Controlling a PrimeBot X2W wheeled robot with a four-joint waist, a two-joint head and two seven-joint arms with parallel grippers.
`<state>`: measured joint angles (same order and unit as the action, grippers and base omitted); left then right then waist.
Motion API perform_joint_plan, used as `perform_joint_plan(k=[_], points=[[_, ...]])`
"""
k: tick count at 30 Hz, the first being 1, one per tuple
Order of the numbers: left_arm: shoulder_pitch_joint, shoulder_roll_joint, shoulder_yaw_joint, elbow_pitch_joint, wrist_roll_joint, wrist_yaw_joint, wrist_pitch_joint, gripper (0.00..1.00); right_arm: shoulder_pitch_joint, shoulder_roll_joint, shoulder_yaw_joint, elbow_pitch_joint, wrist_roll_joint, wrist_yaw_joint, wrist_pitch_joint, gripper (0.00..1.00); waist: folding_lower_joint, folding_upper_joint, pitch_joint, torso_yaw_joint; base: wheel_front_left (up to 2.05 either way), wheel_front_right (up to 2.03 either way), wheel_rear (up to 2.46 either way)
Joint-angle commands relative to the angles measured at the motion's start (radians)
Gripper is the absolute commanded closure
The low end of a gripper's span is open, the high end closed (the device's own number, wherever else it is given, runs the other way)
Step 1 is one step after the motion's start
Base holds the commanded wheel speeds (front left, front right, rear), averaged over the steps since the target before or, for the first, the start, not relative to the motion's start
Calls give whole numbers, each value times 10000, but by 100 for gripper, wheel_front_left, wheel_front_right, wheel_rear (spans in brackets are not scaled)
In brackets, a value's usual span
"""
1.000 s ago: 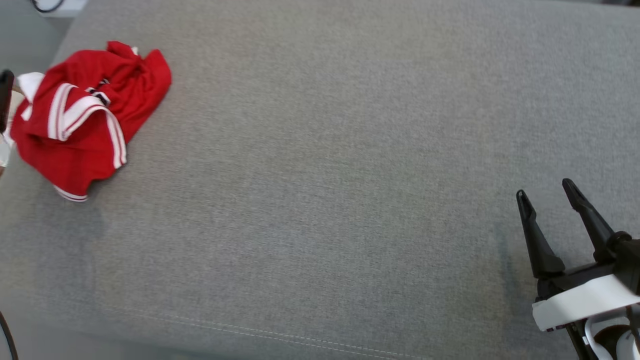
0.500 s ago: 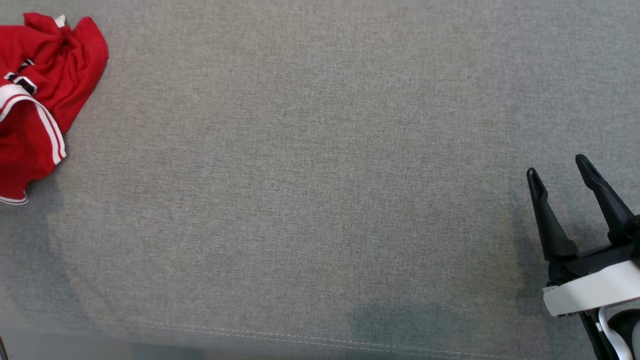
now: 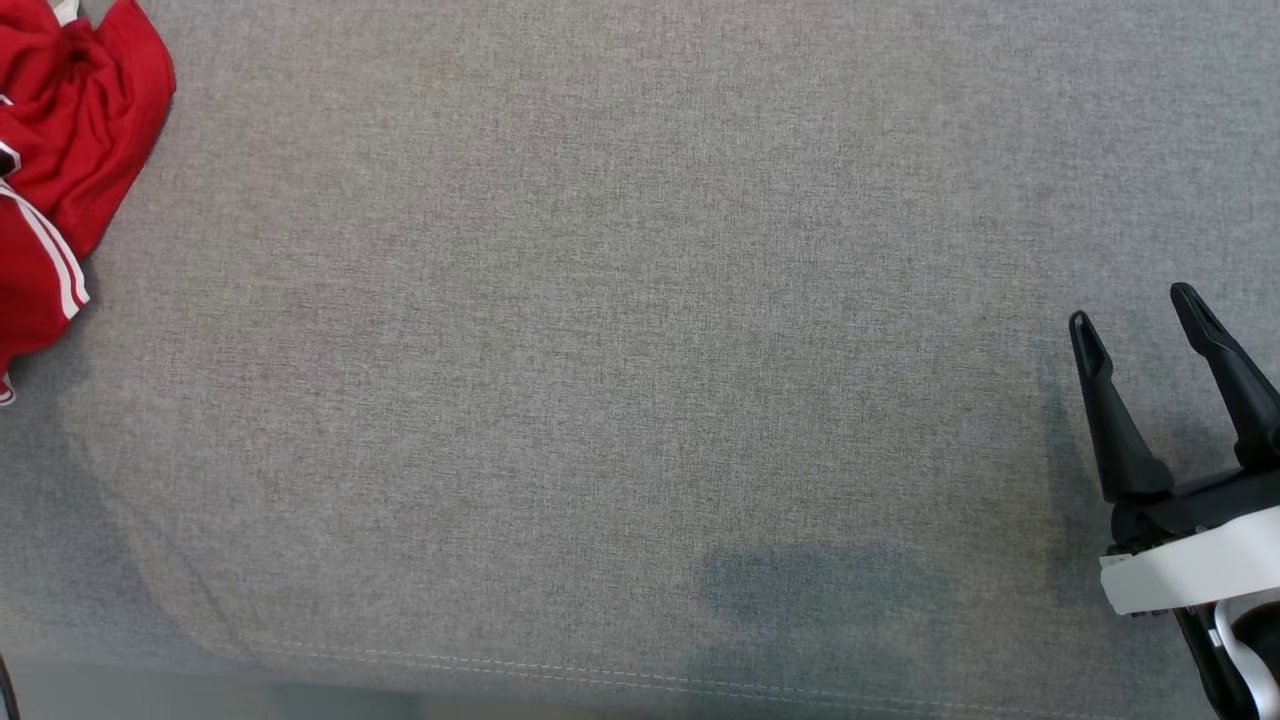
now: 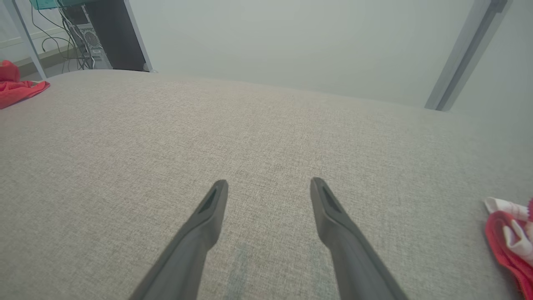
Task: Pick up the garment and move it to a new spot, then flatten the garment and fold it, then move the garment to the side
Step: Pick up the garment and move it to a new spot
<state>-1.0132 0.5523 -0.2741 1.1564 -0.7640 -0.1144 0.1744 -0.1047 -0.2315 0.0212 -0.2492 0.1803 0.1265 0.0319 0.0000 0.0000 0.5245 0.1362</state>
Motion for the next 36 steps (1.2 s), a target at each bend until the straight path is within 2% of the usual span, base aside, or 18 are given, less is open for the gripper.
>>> perform_joint_plan(k=[1,11,17,22,25,27,32,36], points=[[-342,775,213,-51,103,-14,-127,100,-116,-124,181,-312,91,42,24,0,0,0,-48,22,0,0,0],[-1696,1392,-267,-681,724,-111,-1430,100,18,72,76,-61,131,42,-113,0,0,0,-766,304,0,0,0],[-2015,1358,-248,-1613,619,-142,-2303,100,2,317,138,208,193,42,-327,0,0,0,-1333,287,0,0,0],[-1371,1023,-370,-2901,544,-125,-2950,100,16,640,129,557,238,42,-617,0,0,0,-1907,51,0,0,0],[-546,504,-610,-4291,657,269,-3233,100,98,797,-24,692,235,42,-751,0,0,0,-2158,-98,0,0,0],[215,40,-898,-5544,788,771,-3199,100,167,902,-145,741,227,42,-820,0,0,0,-2297,-208,0,0,0],[2109,-975,-2074,-8968,1118,1813,-2303,100,239,1051,-344,746,202,42,-878,0,0,0,-2377,-587,0,0,0],[2980,-1798,-3100,-10744,1307,2410,-1551,100,134,1152,-439,666,185,42,-951,0,0,0,-2220,-1112,0,0,0]])
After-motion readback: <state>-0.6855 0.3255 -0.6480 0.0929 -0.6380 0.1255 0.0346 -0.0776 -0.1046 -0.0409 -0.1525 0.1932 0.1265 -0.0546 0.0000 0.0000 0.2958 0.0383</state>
